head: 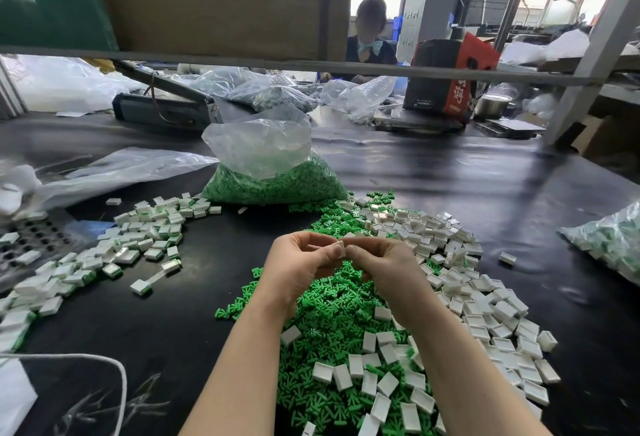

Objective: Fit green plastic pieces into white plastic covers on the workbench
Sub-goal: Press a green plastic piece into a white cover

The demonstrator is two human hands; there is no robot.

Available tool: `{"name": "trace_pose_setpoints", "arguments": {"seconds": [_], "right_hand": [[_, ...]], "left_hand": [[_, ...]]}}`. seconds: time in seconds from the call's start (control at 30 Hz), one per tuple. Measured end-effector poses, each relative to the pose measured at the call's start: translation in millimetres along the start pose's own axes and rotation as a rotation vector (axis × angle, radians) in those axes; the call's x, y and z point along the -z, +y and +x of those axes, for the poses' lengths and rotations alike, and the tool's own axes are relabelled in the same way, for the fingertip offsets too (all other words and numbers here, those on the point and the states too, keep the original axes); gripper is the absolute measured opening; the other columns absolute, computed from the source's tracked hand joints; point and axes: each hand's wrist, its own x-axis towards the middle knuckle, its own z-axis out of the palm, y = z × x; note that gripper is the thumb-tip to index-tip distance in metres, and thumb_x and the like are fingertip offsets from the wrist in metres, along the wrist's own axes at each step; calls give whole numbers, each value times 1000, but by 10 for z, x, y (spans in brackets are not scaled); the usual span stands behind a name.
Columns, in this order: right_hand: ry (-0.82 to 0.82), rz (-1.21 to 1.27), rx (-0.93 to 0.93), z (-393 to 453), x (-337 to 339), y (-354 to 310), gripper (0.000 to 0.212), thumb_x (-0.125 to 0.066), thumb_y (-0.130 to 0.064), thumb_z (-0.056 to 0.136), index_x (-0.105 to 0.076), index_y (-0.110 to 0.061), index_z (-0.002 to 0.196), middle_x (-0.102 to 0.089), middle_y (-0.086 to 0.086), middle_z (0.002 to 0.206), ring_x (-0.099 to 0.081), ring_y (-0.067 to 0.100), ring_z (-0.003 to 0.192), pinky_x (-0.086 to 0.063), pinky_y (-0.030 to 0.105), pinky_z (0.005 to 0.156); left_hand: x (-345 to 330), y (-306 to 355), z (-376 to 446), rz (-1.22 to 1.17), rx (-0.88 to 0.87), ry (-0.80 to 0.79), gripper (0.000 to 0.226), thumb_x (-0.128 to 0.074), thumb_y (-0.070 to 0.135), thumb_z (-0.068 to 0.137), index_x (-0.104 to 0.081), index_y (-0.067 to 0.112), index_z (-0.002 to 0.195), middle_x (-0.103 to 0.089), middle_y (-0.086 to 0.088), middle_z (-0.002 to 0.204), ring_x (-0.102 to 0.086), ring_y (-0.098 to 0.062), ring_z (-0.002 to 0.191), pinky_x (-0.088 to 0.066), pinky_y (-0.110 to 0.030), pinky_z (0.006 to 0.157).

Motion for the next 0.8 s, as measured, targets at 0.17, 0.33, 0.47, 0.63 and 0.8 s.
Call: {"name": "trace_pose_setpoints", "arguments": {"seconds": [0.17,0.33,0.47,0.63,0.8], "right_hand": [[-49,130,-40,12,41,-3,6,-77,-14,80,-76,-11,85,-71,-3,72,-57,-1,57,-43,17,52],[8,177,-50,39,32,28,4,-67,-7,89,-71,-7,89,-67,-5,64,-55,3,56,-42,17,49],[44,293,-82,61,44,10,7,-59,-4,93,-64,-6,90,-68,3,72,-54,10,61,-44,21,53],[40,338,-66,48,81,-30,13,-63,3,88,-65,-7,95,-66,13,86,-56,13,68,-45,21,57],[14,364,-39,24,74,-49,15,-64,4,86,-66,-10,92,-62,16,91,-53,15,70,-43,23,61]], "left_hand": [[-16,22,-2,-66,28,-48,15,-74,12,80,-70,4,93,-74,-7,78,-72,-17,76,-57,-23,67],[-39,47,-12,-133,70,-41,14,-69,9,86,-64,4,98,-76,-10,85,-74,-18,80,-57,-23,64],[-16,67,-6,-189,47,-20,13,-66,7,88,-59,3,99,-75,-14,91,-74,-20,81,-59,-25,67],[-7,70,-15,-193,4,-35,24,-72,6,79,-60,0,98,-75,-16,94,-73,-21,81,-58,-25,67],[-9,60,-9,-119,-46,-21,29,-81,17,59,-65,9,82,-73,-9,77,-71,-18,73,-58,-26,67]]}}
